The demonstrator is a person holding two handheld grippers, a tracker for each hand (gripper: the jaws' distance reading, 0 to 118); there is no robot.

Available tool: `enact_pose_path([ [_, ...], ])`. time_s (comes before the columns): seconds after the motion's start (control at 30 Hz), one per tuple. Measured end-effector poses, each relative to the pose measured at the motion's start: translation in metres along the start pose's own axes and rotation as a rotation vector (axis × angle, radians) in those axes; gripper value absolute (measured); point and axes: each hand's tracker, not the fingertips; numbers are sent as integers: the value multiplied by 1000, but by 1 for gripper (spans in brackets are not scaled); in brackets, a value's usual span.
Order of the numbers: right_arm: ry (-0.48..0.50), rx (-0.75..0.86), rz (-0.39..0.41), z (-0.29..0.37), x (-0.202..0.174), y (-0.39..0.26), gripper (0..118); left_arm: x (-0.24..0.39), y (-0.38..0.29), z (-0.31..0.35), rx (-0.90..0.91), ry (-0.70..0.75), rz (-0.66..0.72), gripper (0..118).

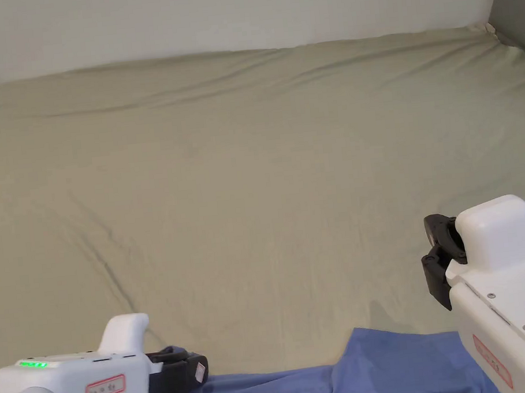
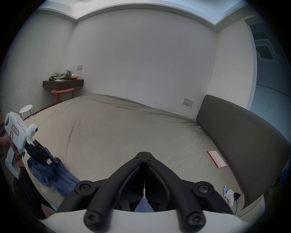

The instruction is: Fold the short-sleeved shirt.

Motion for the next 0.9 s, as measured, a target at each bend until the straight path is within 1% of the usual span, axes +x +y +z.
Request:
enact_pose_path([
  [0.13,-9,-9,-14,-1,7,-5,2,18,-1,-33,-59,42,-44,0],
  [0.3,-13,-25,-17,-4,10,-9,2,37,5,-73,-112,11,-8,0],
  [0.33,-13,-28,-18,-4,10,-10,2,41,4,-83,-130,22,-16,0],
  [0.43,-17,-36,-20,-7,12,-12,2,50,3,-113,-183,132,-46,0],
  [0.5,-20,-43,-22,-9,14,-14,2,50,2,-132,-186,143,-17,0],
  [0.57,-22,-49,-23,-10,15,-15,2,46,2,-140,-183,150,51,2],
  [0.6,-24,-53,-24,-11,16,-15,2,44,1,-142,-184,121,90,9],
  [0.63,-25,-56,-25,-11,16,-16,2,42,1,-140,-179,74,121,27],
  [0.67,-27,-60,-26,-12,16,-16,2,39,1,-134,-170,0,159,48],
  [0.7,-29,-64,-27,-13,17,-16,2,39,2,-128,-162,-76,181,75],
  [0.73,-29,-67,-27,-13,17,-17,2,38,3,-123,-157,-106,189,107],
  [0.77,-29,-69,-28,-13,17,-17,2,38,4,-114,-134,-110,186,118],
  [0.8,-29,-70,-28,-13,17,-17,2,36,6,-99,-63,-100,163,117],
  [0.9,-27,-67,-26,-12,15,-15,2,15,11,-58,43,-75,195,116],
])
